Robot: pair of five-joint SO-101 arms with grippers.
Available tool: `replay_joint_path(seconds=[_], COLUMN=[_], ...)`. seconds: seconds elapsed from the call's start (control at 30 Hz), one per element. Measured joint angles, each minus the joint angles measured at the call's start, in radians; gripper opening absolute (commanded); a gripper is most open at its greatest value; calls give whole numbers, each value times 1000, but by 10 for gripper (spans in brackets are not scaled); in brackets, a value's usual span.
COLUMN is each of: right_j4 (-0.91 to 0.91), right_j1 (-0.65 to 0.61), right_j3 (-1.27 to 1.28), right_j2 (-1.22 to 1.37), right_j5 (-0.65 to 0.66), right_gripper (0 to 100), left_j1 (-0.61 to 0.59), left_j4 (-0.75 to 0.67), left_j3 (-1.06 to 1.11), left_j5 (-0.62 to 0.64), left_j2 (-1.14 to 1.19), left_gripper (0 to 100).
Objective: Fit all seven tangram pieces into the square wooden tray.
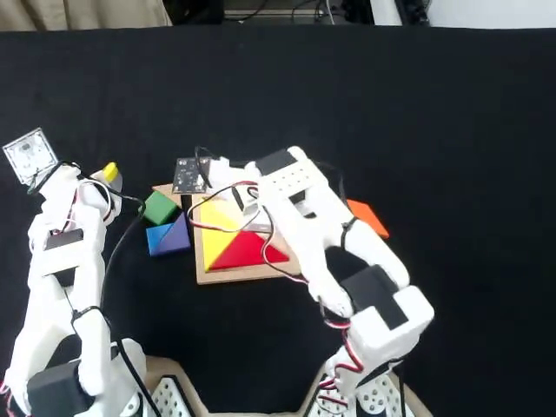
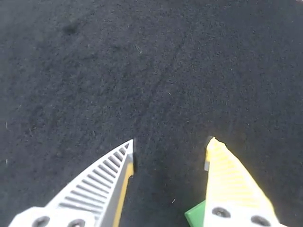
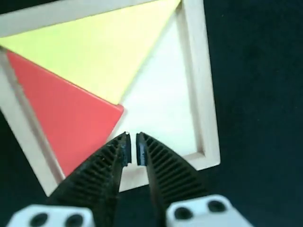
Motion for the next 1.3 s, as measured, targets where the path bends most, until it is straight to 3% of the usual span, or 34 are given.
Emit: replay_joint_path(seconds=[0.4,0.8,1.0,1.17,1.3], right_j4=[-3,63,6,-49,-48], right_j1=[0,-15,92,163,232], right_j3=[6,6,28,49,49], right_j2=[87,17,-54,-61,-129], right_j5=[0,0,0,-149,-446], right_gripper=[11,11,11,11,11], left_j1=[0,0,0,0,0], left_j4=[0,0,0,0,0], left_j3=[0,0,0,0,0], left_j5=[0,0,0,0,0], left_j2=[0,0,0,0,0], left_gripper=[245,245,245,245,245])
